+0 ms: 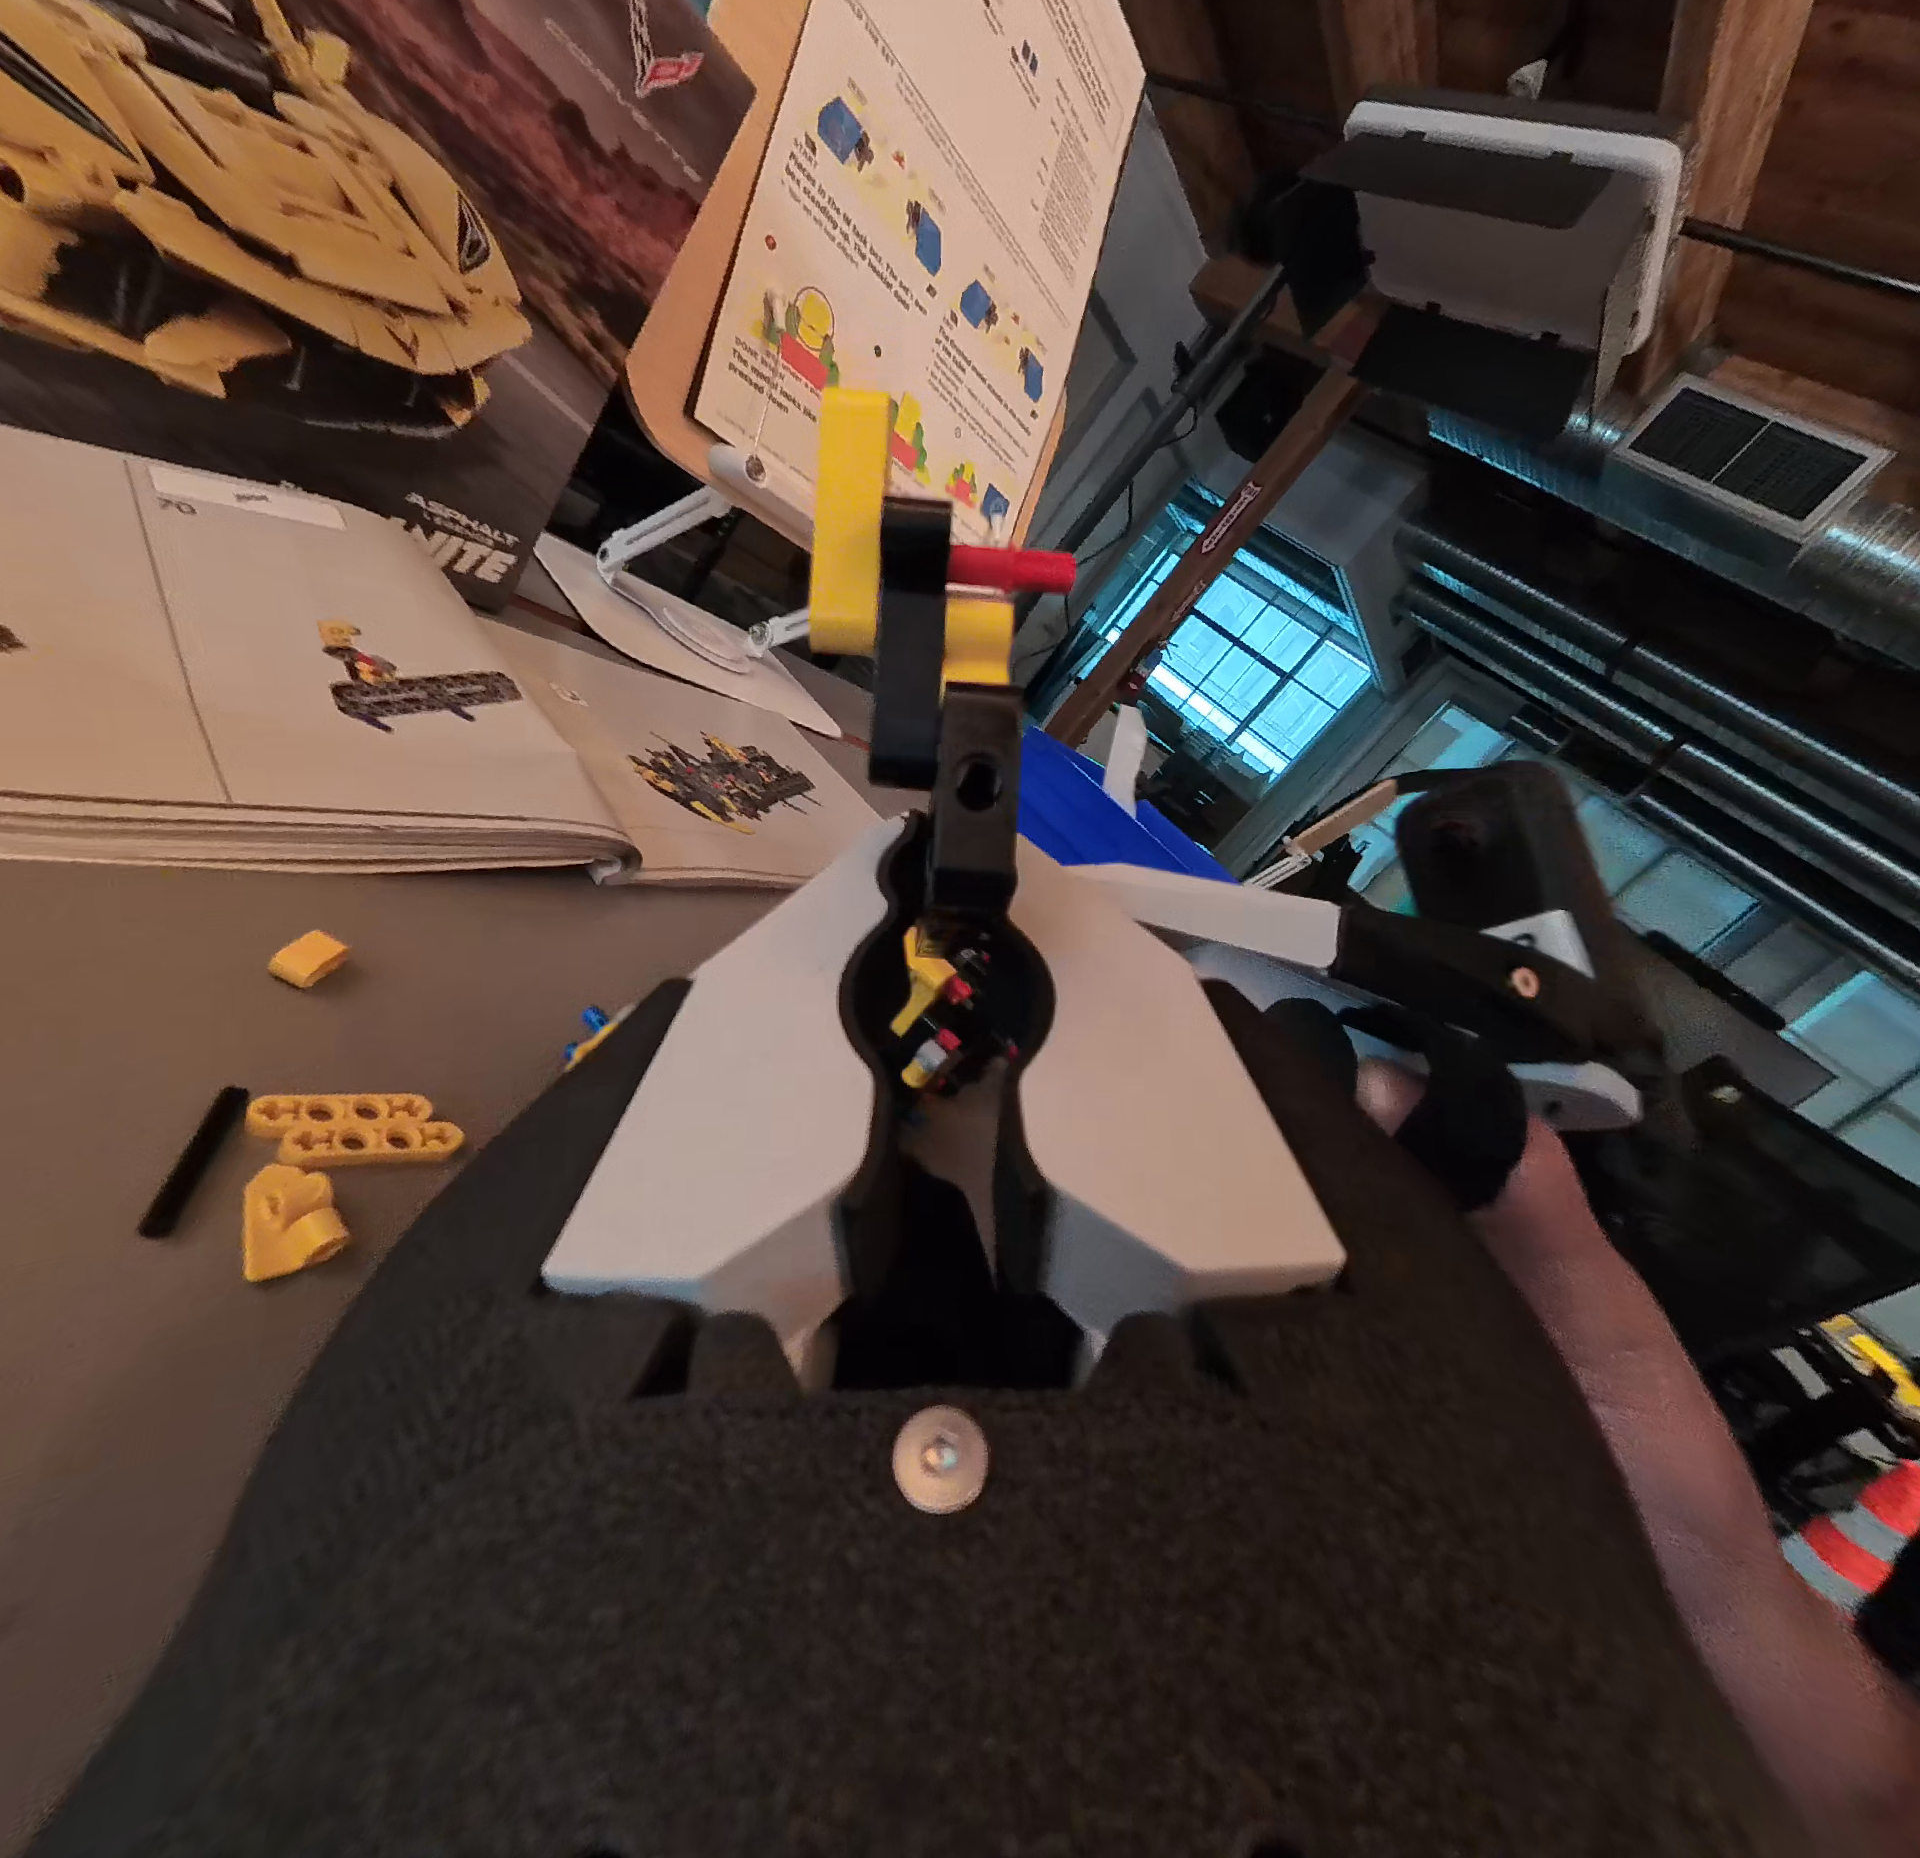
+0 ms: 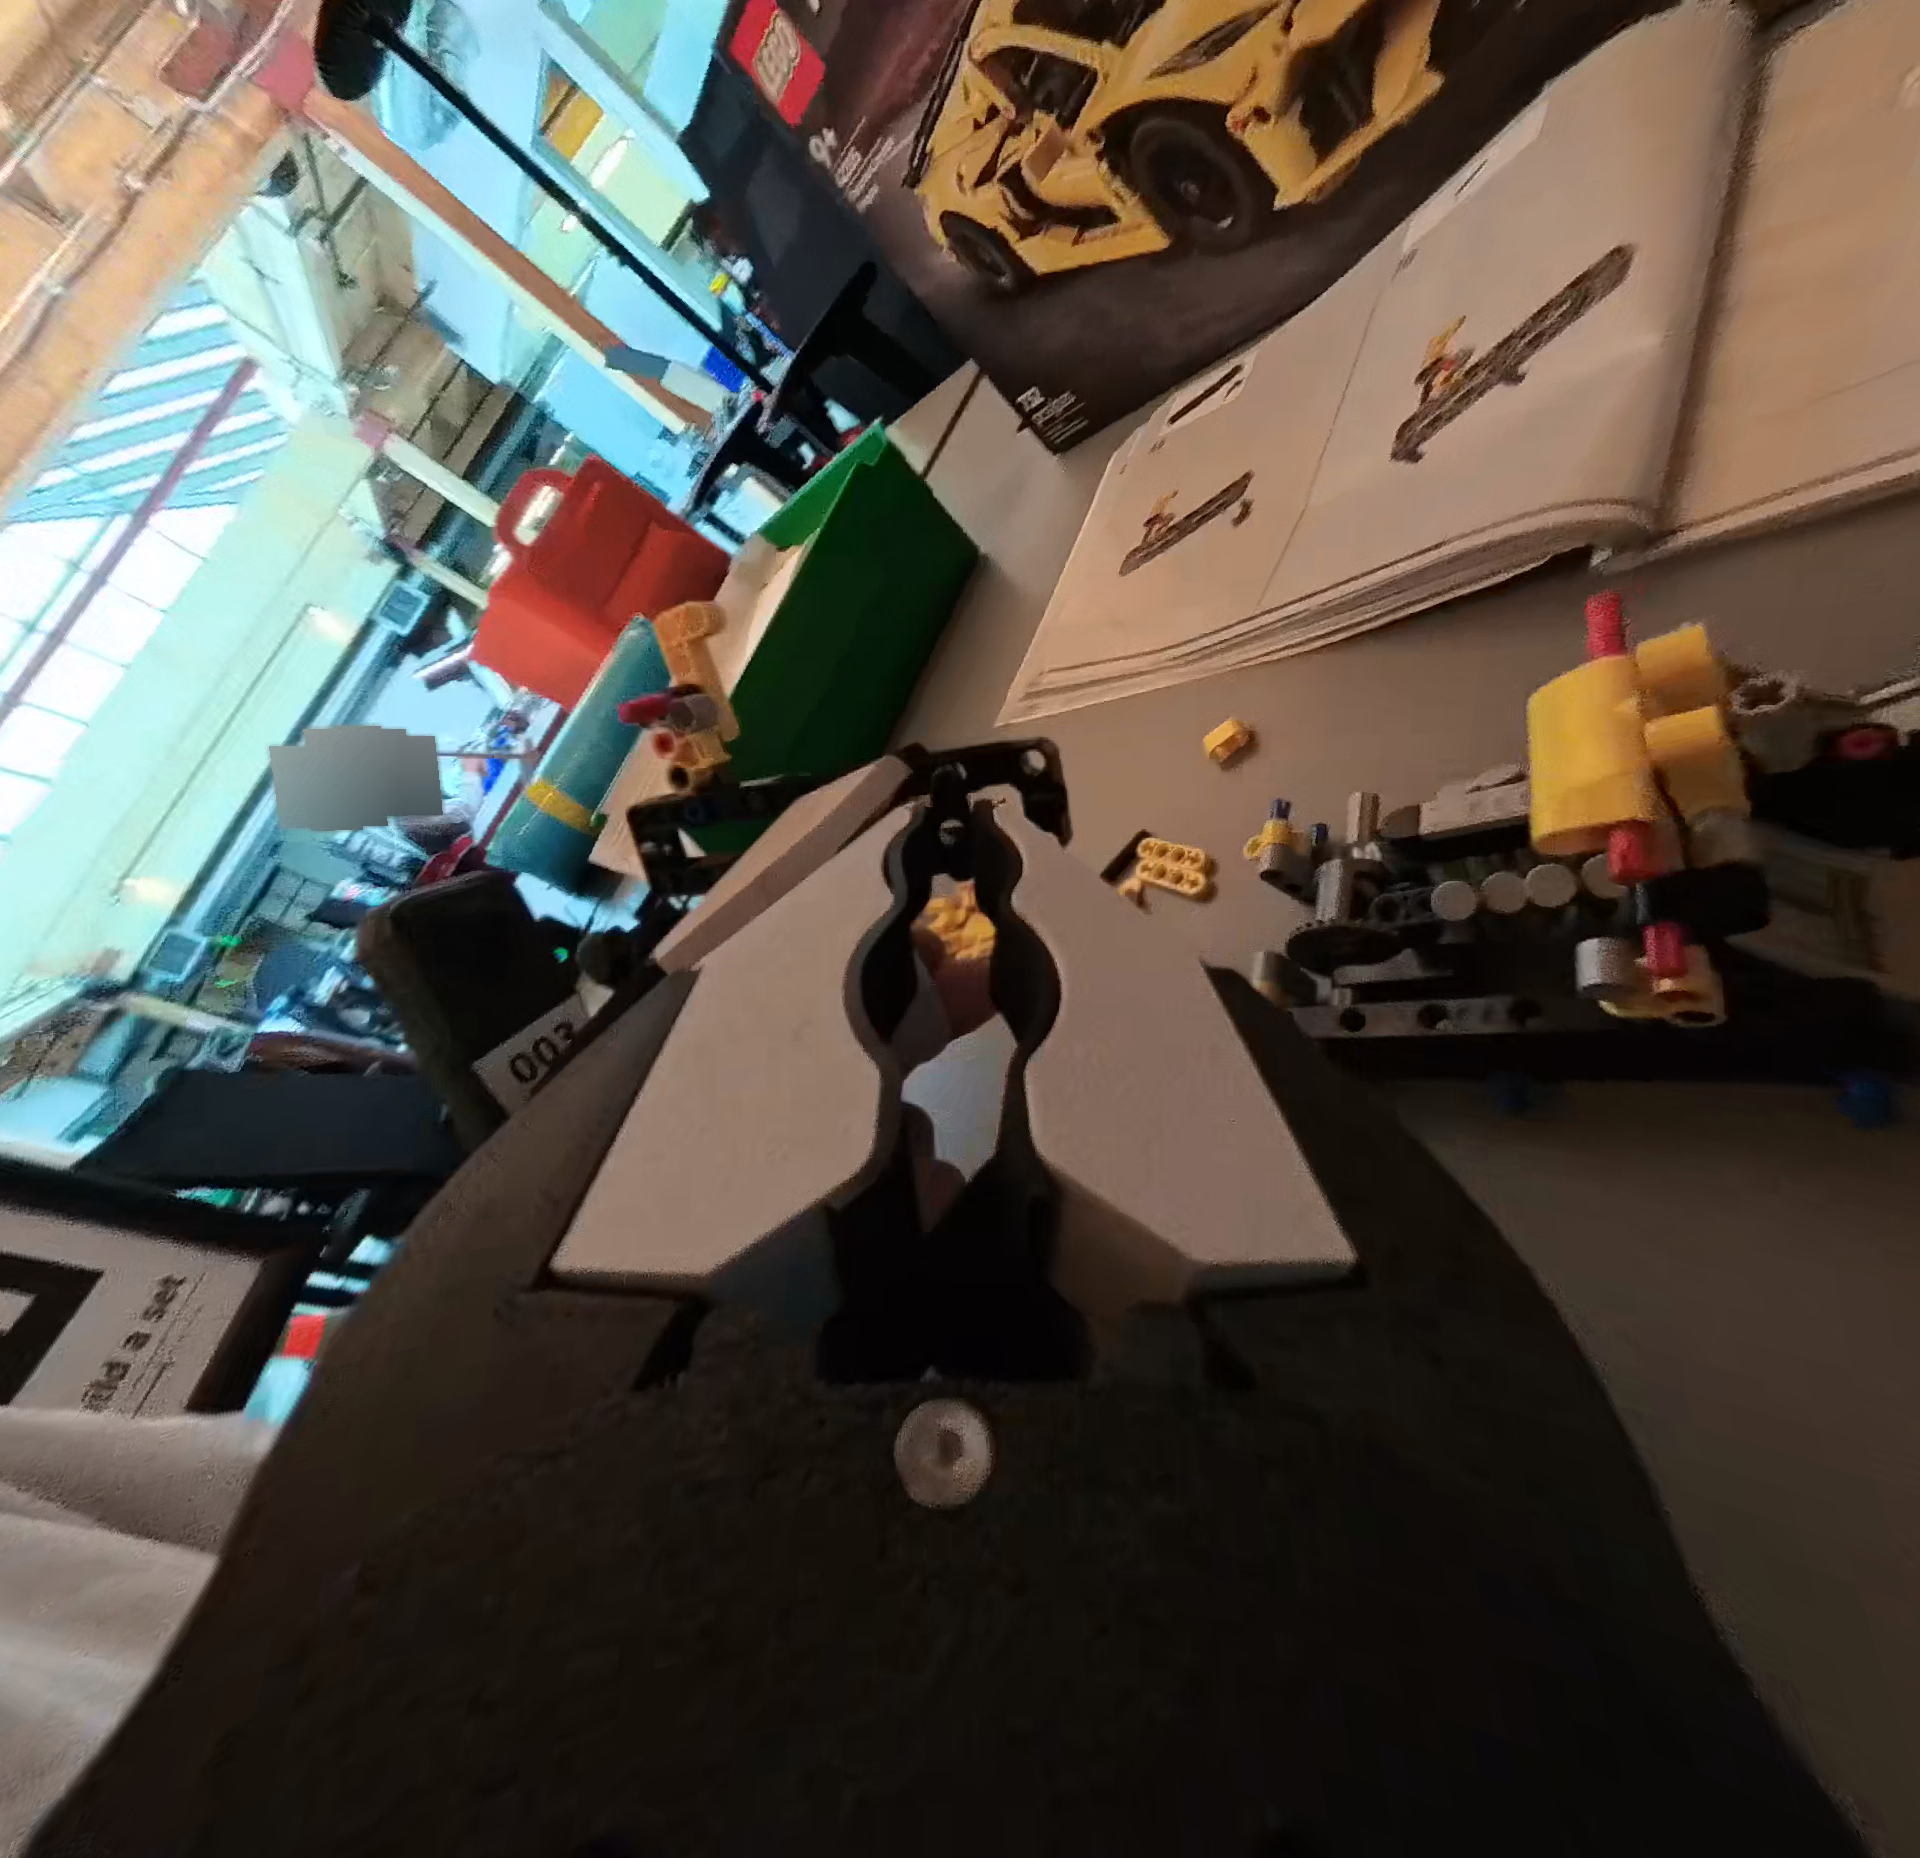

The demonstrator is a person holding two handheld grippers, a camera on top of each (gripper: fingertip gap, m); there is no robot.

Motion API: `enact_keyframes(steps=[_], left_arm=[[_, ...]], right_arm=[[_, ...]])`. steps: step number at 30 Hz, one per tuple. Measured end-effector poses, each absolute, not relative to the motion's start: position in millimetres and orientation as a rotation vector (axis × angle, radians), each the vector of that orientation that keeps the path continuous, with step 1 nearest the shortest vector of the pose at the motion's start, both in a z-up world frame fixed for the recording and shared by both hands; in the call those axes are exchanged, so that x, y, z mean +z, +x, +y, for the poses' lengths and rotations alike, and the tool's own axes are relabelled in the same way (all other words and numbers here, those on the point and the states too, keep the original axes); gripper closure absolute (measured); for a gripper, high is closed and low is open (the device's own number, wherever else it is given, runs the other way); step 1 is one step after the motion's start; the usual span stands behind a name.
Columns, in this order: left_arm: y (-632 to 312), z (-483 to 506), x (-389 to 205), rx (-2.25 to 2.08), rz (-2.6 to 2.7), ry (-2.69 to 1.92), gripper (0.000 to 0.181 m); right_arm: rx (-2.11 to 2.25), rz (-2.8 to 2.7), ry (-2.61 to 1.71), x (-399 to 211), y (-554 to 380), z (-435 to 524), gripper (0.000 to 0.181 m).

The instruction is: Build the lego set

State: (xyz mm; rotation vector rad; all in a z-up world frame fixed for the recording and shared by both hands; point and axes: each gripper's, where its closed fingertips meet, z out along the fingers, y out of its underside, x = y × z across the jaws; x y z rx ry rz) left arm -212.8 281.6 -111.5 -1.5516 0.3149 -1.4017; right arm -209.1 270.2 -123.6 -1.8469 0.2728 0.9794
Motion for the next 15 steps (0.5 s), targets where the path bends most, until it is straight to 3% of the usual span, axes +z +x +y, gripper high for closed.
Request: enact_keyframes(steps=[5, 10, 15], left_arm=[[-212.2, 280.8, -111.0, -1.372, 0.332, -1.553, 0.173], [-211.7, 282.5, -114.7, -1.337, 0.345, -1.575, 0.173], [-211.0, 282.5, -112.9, -1.330, 0.364, -1.552, 0.173]], right_arm=[[0.744, 0.171, -1.850, -123.8, -209.0, 269.2, 0.175], [1.078, 0.327, -1.835, -128.5, -209.1, 270.6, 0.174], [1.057, 0.301, -1.864, -125.9, -207.8, 269.8, 0.174]])
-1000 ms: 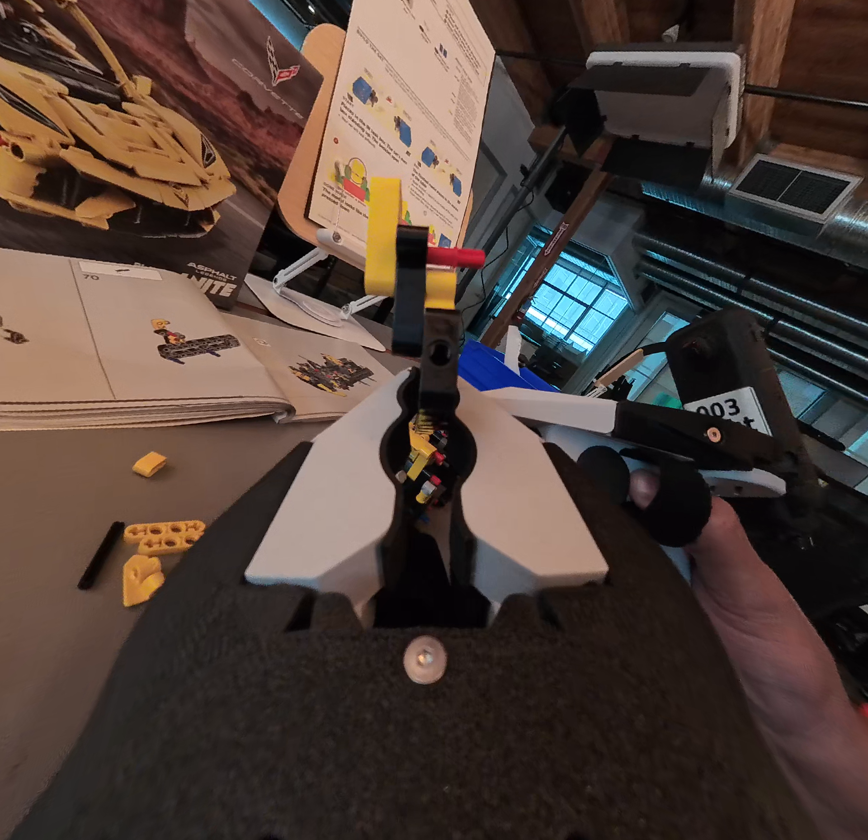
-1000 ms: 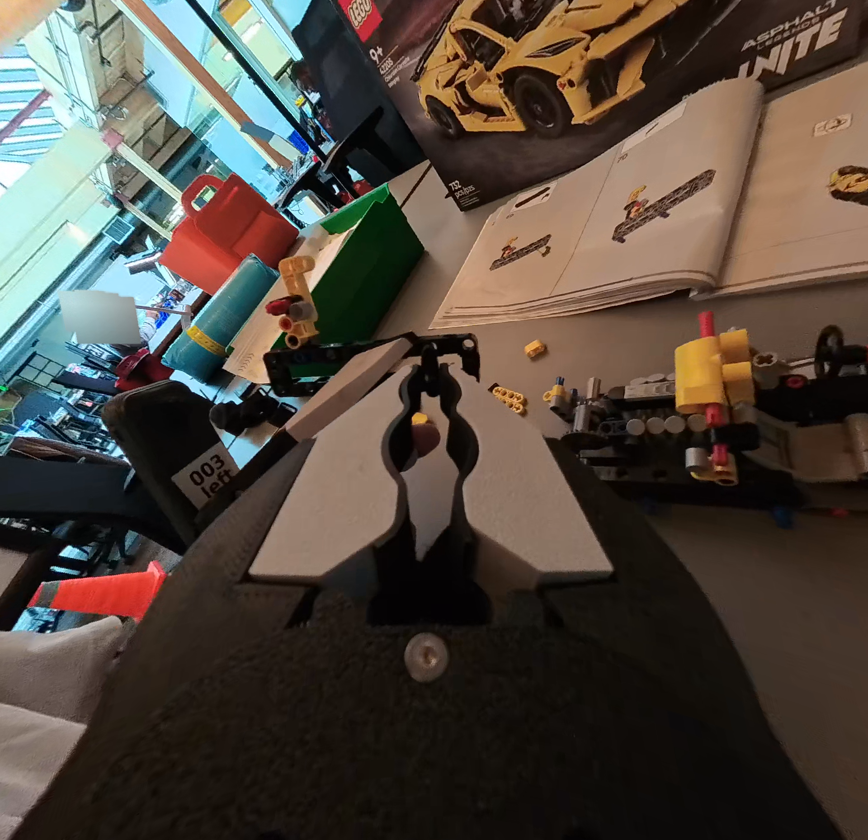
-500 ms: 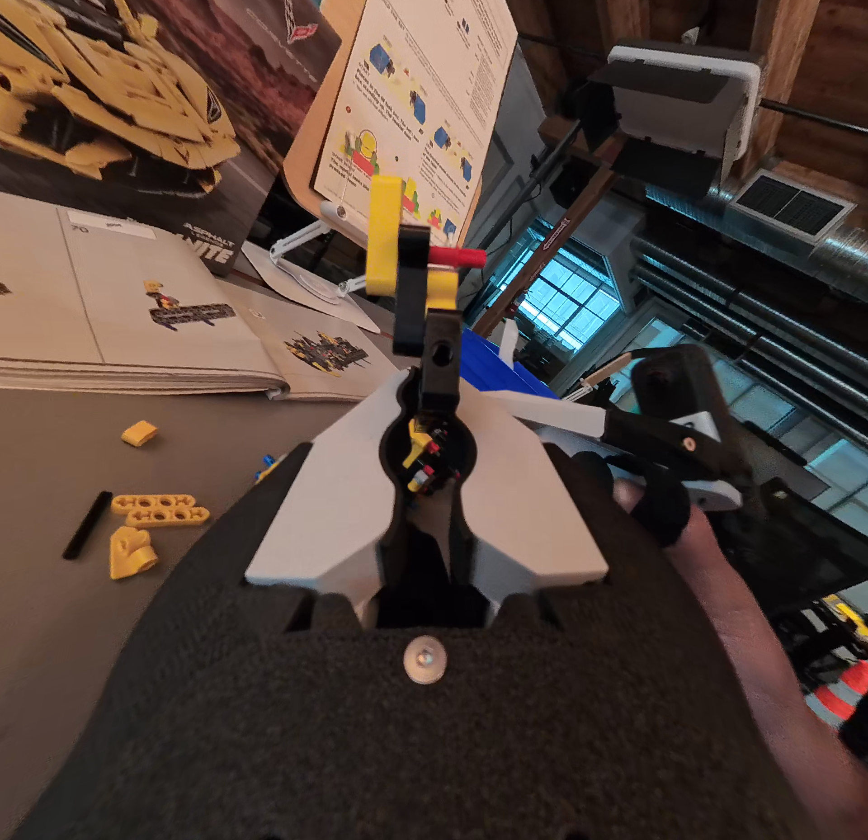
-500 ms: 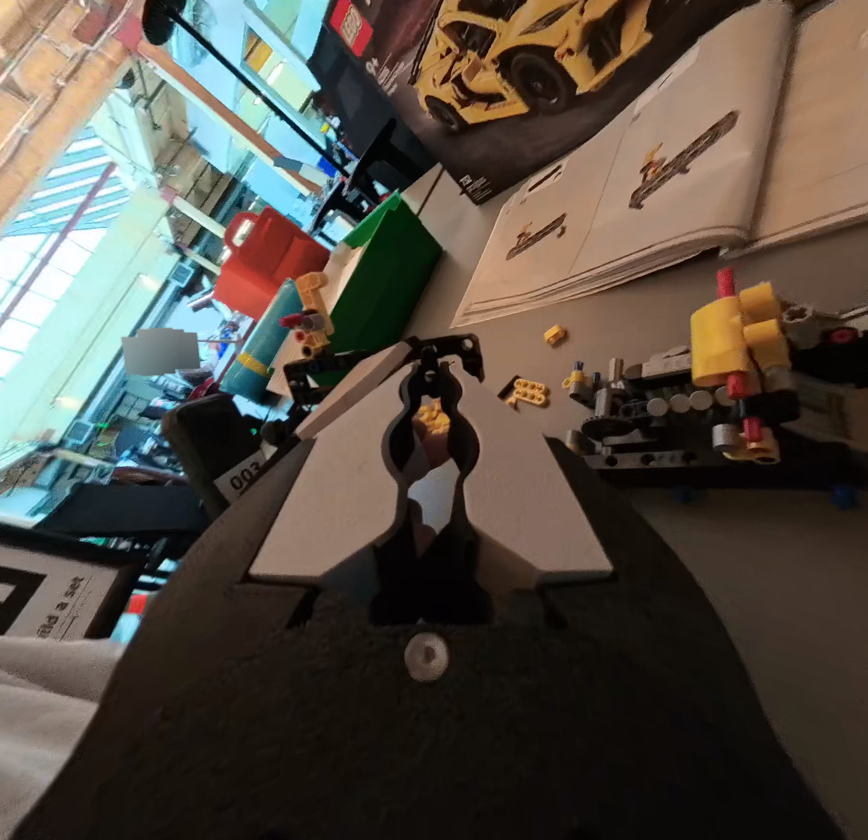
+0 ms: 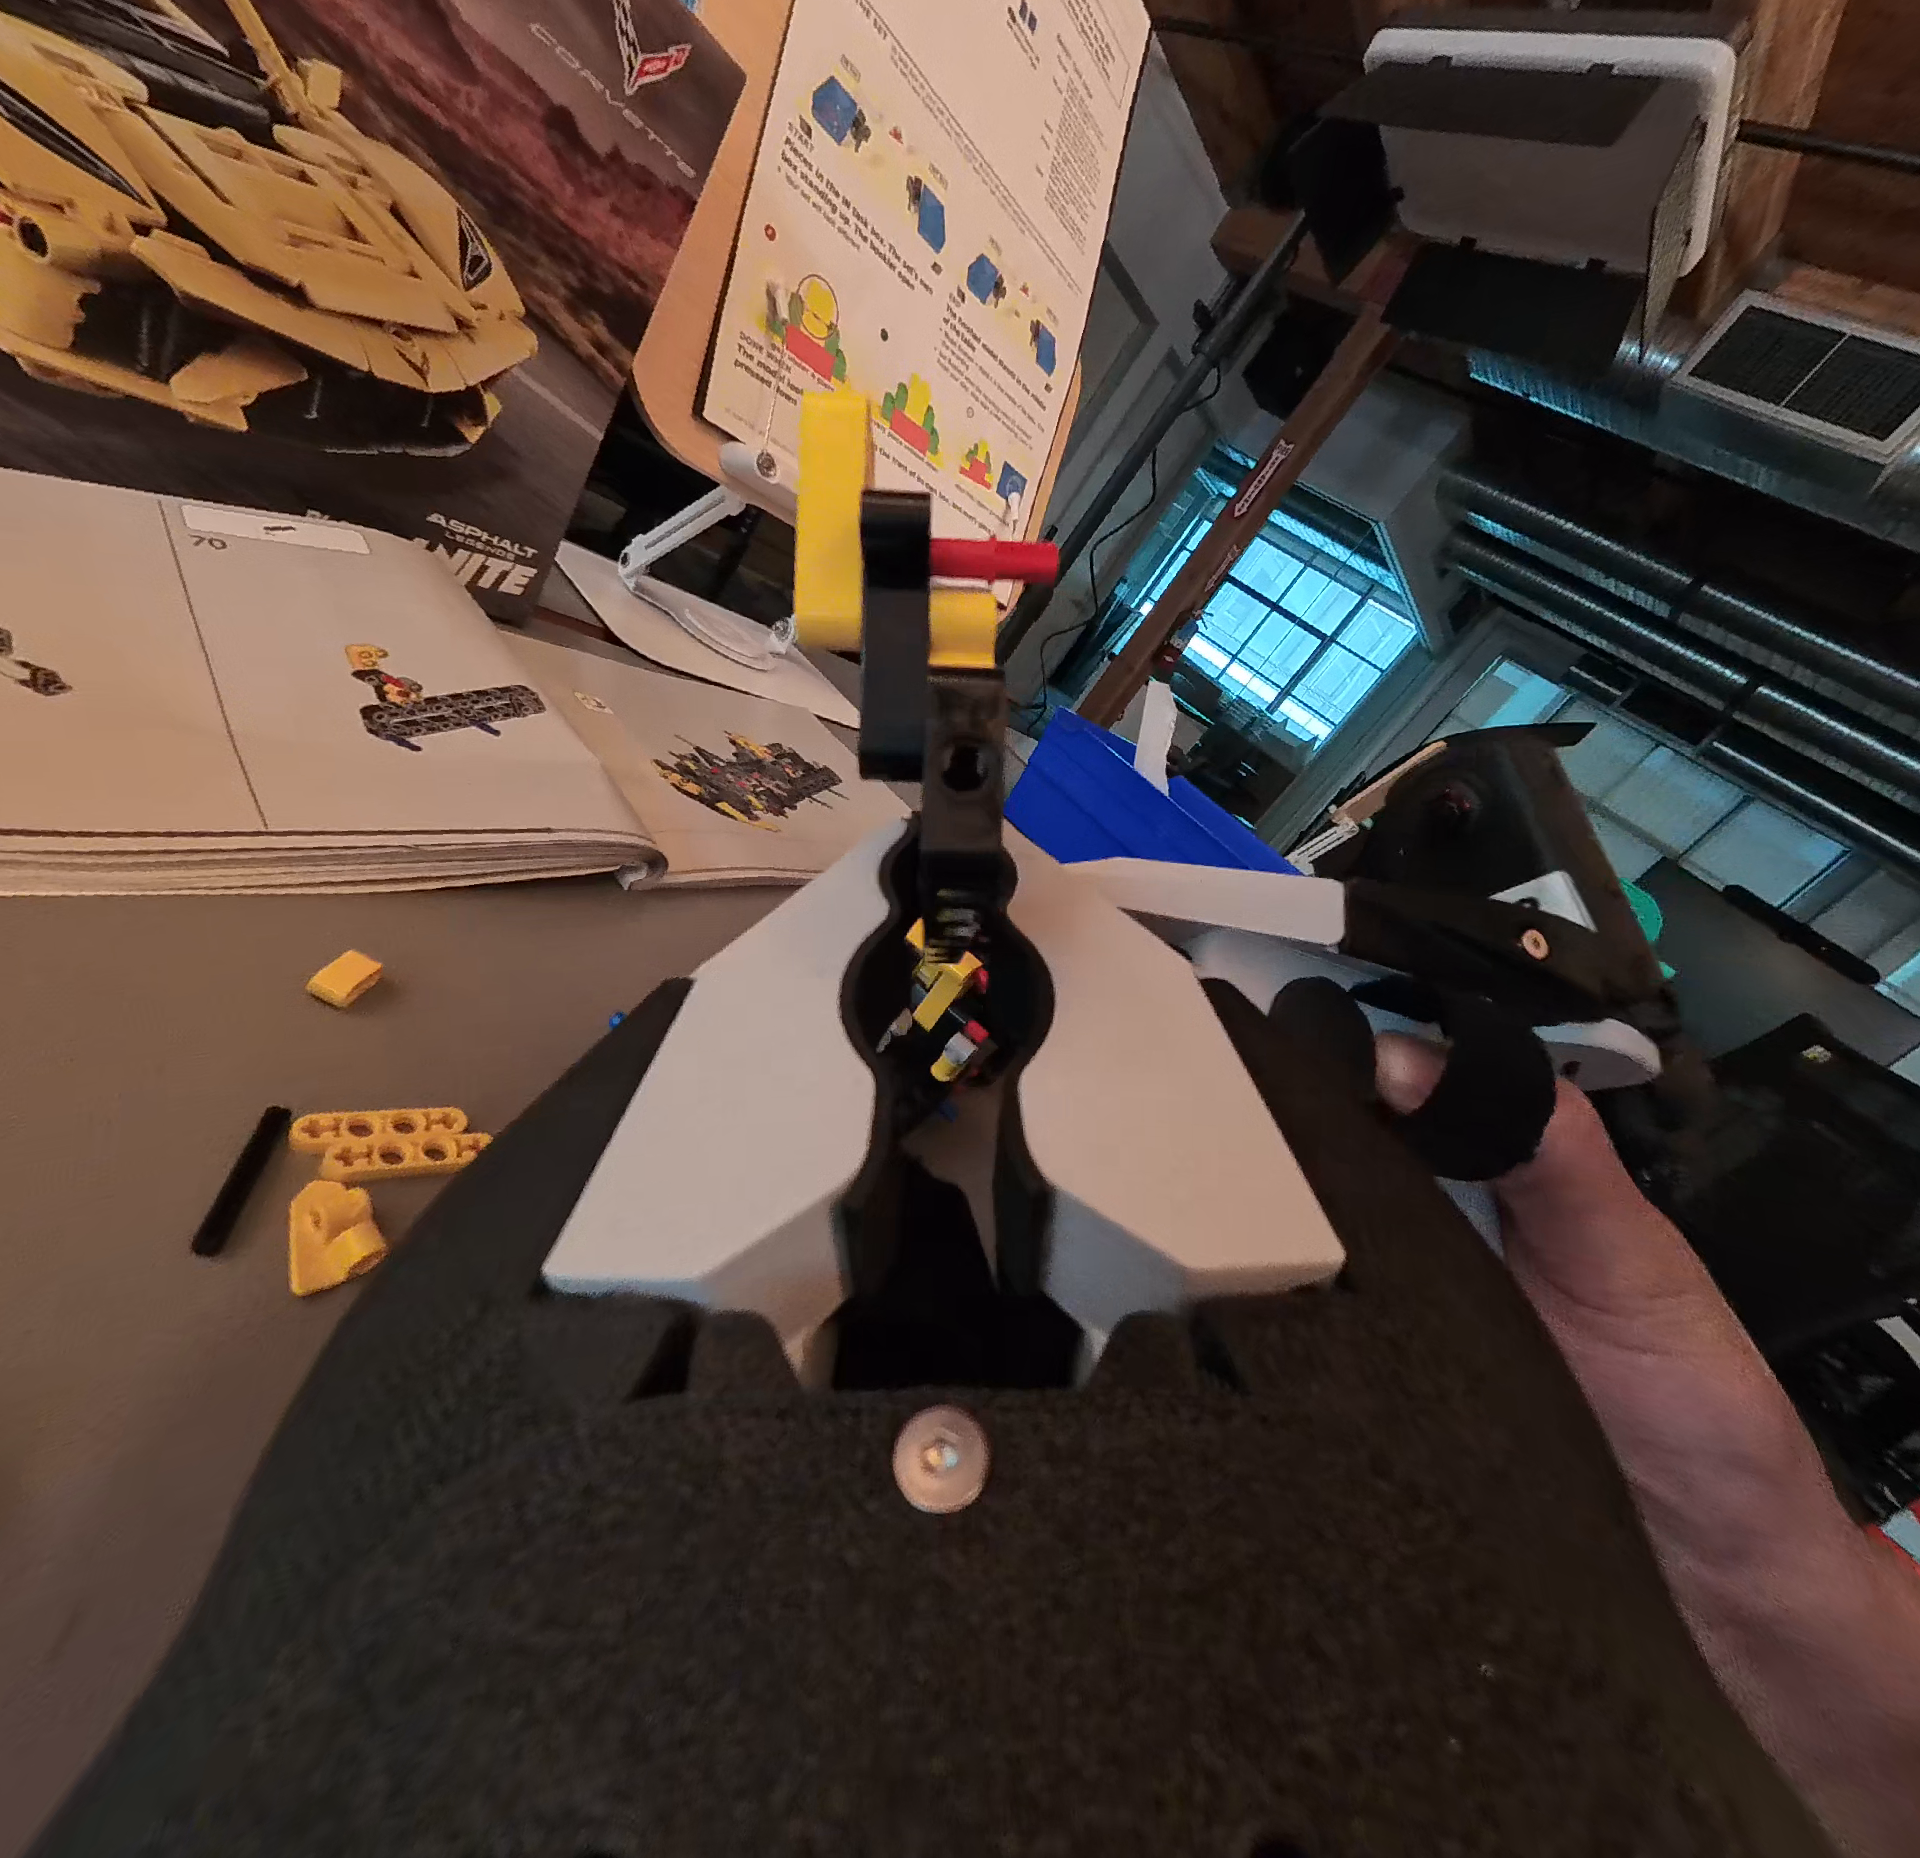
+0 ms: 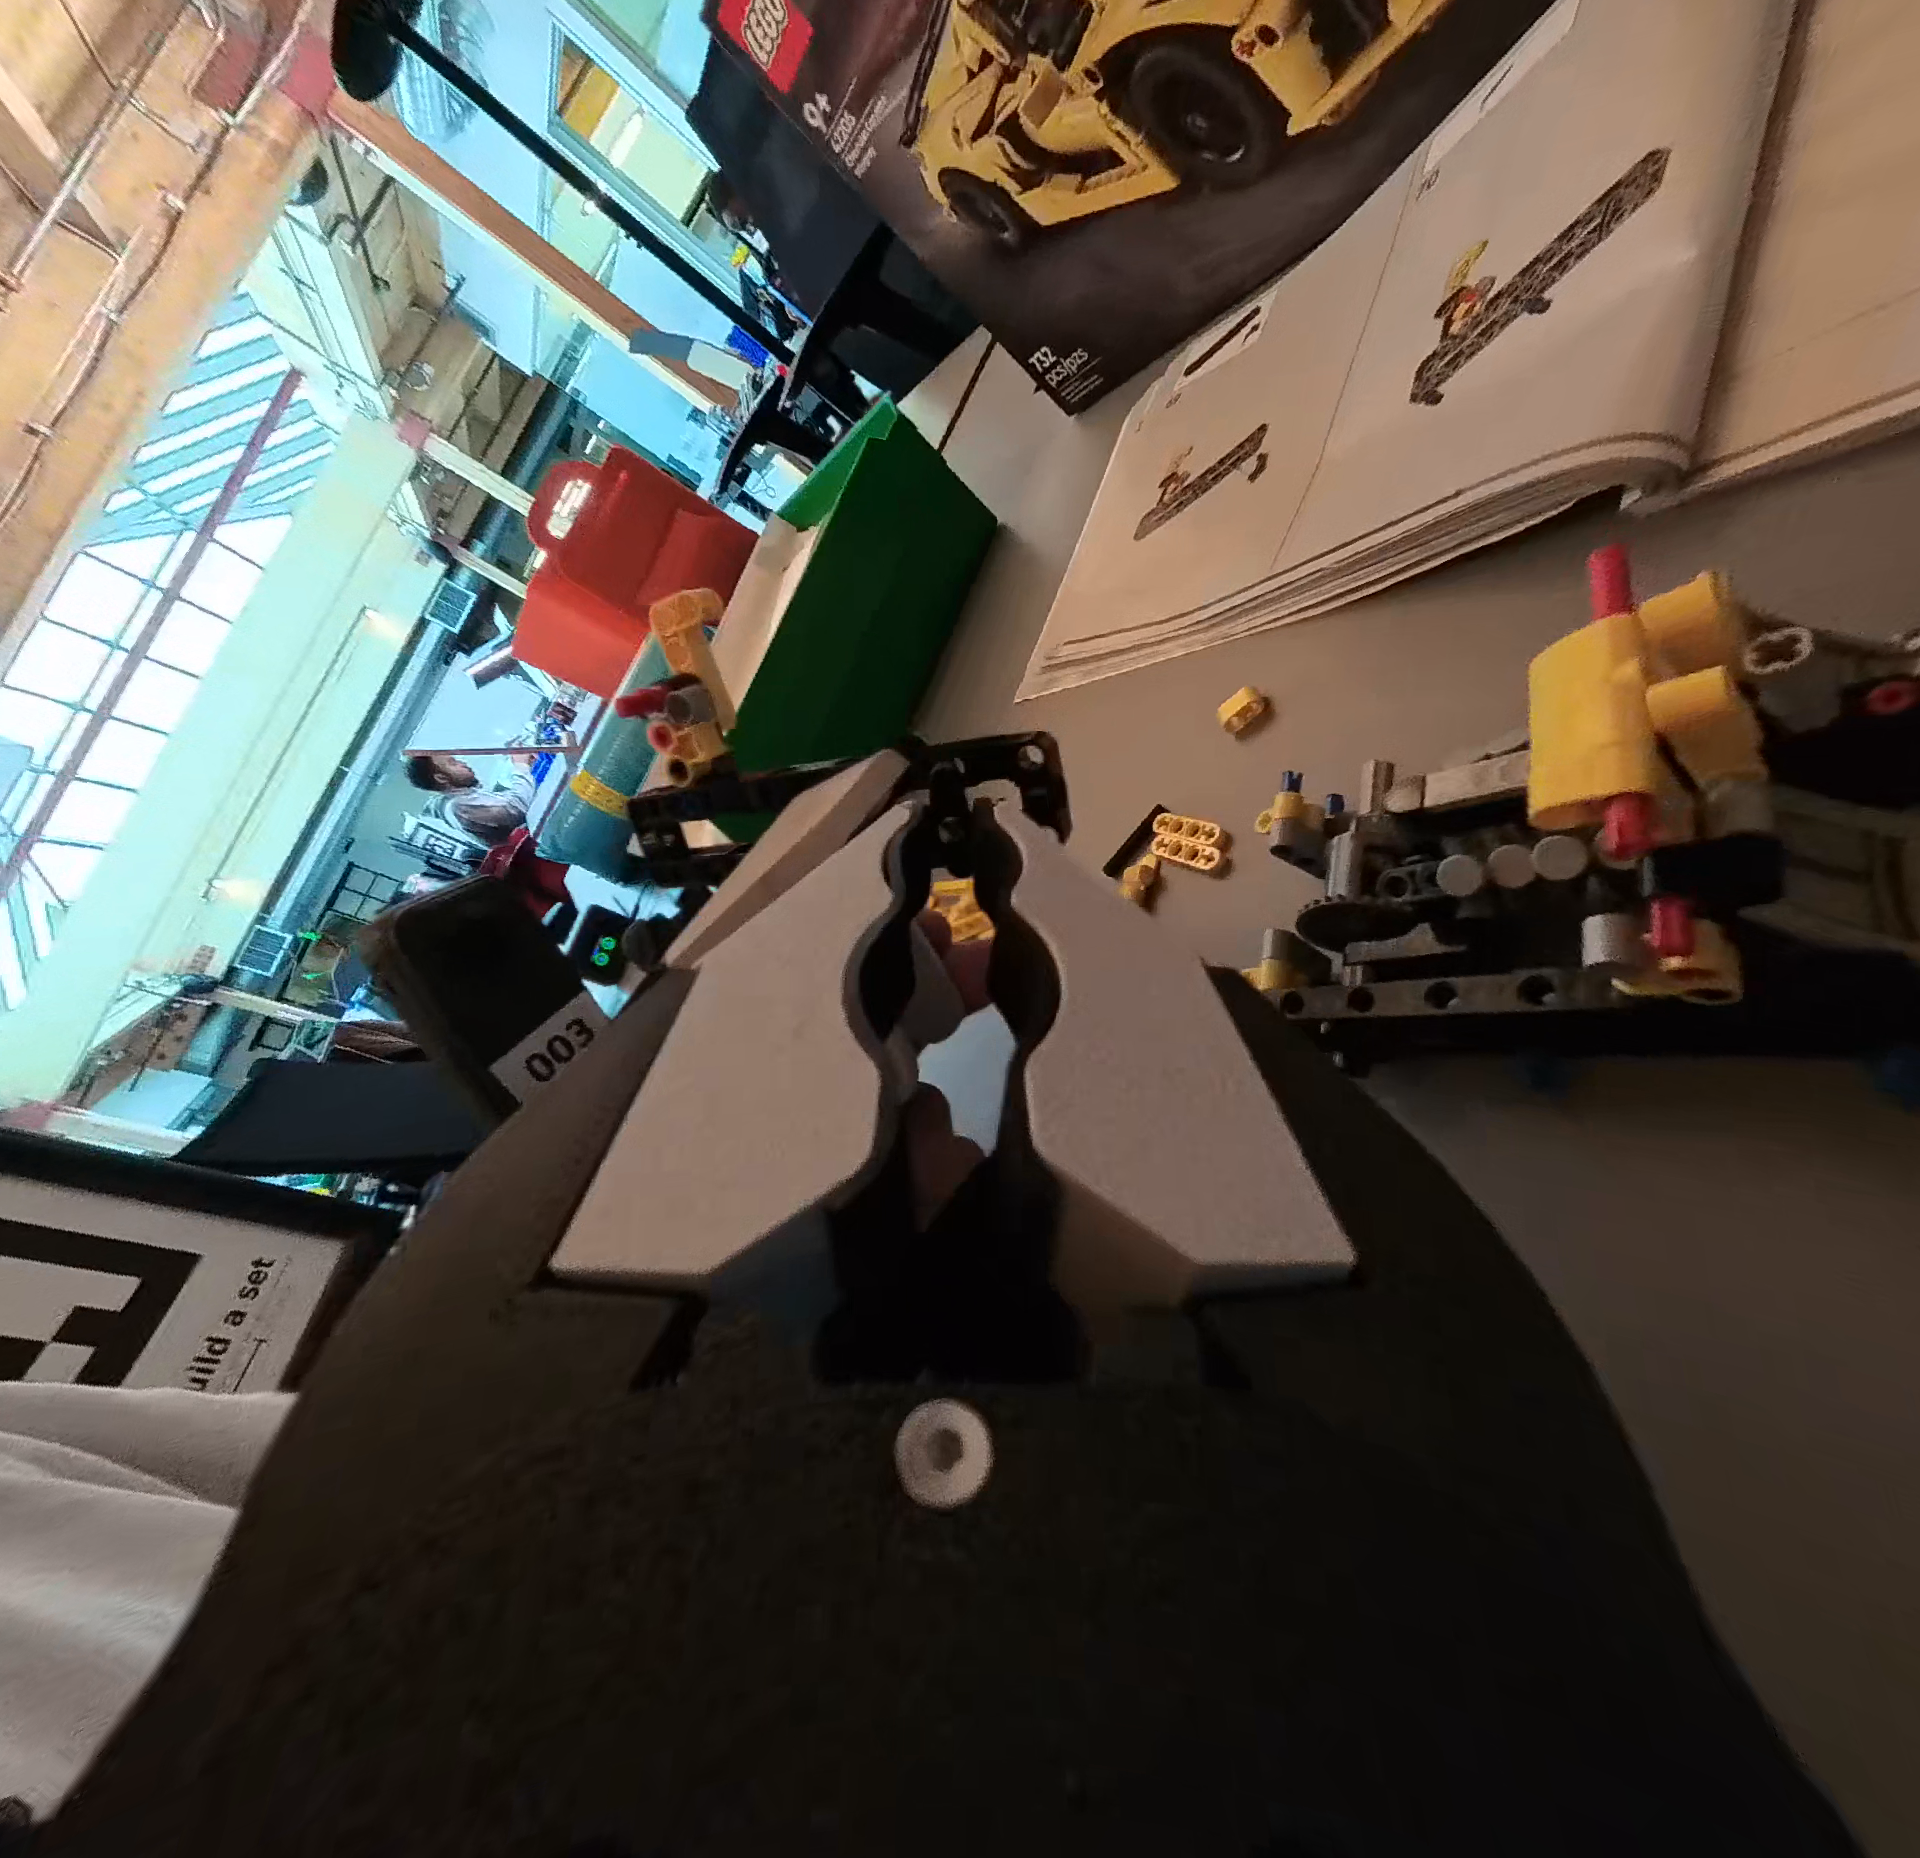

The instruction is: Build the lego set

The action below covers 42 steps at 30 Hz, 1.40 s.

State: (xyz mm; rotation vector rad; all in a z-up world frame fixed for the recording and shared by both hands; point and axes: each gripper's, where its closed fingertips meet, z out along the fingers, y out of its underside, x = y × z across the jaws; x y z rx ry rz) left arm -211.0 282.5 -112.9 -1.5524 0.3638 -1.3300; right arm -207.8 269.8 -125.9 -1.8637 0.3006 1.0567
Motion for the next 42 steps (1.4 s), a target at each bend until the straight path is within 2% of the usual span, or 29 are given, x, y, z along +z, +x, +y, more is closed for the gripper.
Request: enact_keyframes(steps=[5, 10, 22, 29, 42], left_arm=[[-211.5, 284.9, -116.0, -1.321, 0.353, -1.569, 0.173], [-212.3, 285.2, -115.8, -1.276, 0.359, -1.564, 0.173], [-209.6, 282.7, -116.0, -1.386, 0.340, -1.579, 0.173], [-219.8, 295.5, -114.0, -1.560, 0.173, -1.544, 0.173], [-238.8, 321.6, -136.0, -1.758, -0.116, -1.602, 0.173]], right_arm=[[1.049, 0.315, -1.848, -129.2, -208.7, 272.2, 0.174], [1.269, 0.442, -1.796, -129.4, -210.2, 273.0, 0.175], [0.704, 0.109, -1.916, -130.5, -208.2, 272.4, 0.174], [0.821, 0.139, -1.987, -124.3, -215.9, 283.1, 0.175], [0.614, -0.009, -2.245, -145.7, -234.8, 307.8, 0.174]])
